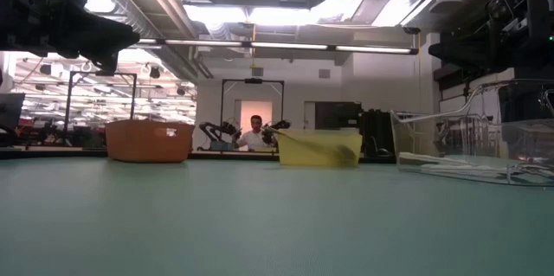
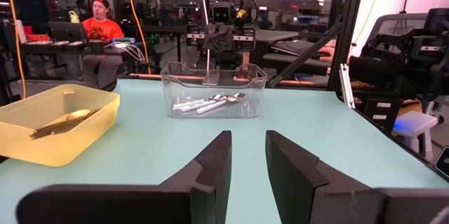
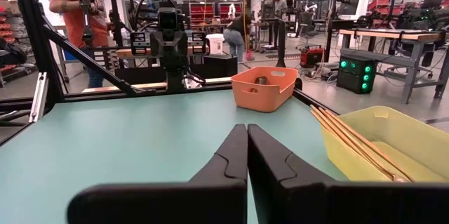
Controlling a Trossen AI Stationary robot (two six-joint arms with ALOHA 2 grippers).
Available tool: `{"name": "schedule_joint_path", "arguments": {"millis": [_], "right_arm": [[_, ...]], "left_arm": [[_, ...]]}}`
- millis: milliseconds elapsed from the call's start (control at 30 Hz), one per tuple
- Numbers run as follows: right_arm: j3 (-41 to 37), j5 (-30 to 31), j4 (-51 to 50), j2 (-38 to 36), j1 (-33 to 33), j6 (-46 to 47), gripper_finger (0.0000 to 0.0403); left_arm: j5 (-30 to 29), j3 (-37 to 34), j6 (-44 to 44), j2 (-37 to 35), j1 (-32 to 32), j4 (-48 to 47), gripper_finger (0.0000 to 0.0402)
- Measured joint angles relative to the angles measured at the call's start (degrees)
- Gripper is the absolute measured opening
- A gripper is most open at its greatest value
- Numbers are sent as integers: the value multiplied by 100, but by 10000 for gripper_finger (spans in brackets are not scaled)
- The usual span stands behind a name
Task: Sort silverware by color (type)
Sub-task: Return to Home Position
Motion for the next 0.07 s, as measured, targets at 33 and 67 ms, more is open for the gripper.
{"name": "schedule_joint_path", "arguments": {"millis": [33,67], "right_arm": [[0,0,-1,0,-1,-1,1],[0,0,0,0,1,0,1]], "left_arm": [[1,0,-1,0,0,0,82],[1,0,-1,0,1,0,82]]}}
